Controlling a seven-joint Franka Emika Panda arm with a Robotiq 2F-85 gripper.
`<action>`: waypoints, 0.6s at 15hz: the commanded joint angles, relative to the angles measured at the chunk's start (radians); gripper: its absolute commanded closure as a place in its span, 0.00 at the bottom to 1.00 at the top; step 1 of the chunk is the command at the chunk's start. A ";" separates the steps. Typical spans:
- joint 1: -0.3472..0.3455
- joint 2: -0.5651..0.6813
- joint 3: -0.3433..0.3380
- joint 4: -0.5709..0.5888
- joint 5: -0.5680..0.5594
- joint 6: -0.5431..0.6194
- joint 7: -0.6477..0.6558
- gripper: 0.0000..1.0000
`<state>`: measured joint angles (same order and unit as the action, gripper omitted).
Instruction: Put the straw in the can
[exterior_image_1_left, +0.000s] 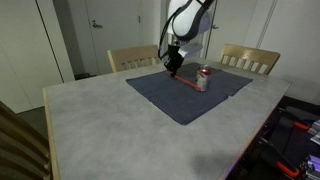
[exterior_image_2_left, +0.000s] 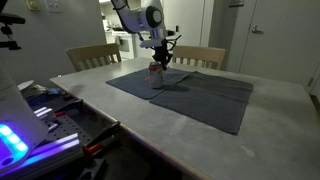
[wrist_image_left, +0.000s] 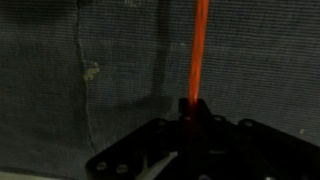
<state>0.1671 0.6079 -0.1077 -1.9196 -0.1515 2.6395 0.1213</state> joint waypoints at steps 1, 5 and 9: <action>-0.003 -0.098 0.025 -0.035 -0.037 -0.044 -0.049 0.98; -0.005 -0.194 0.034 -0.065 -0.070 -0.024 -0.053 0.98; -0.013 -0.313 0.049 -0.121 -0.070 0.001 -0.045 0.98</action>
<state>0.1722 0.4041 -0.0810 -1.9562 -0.2091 2.6213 0.0838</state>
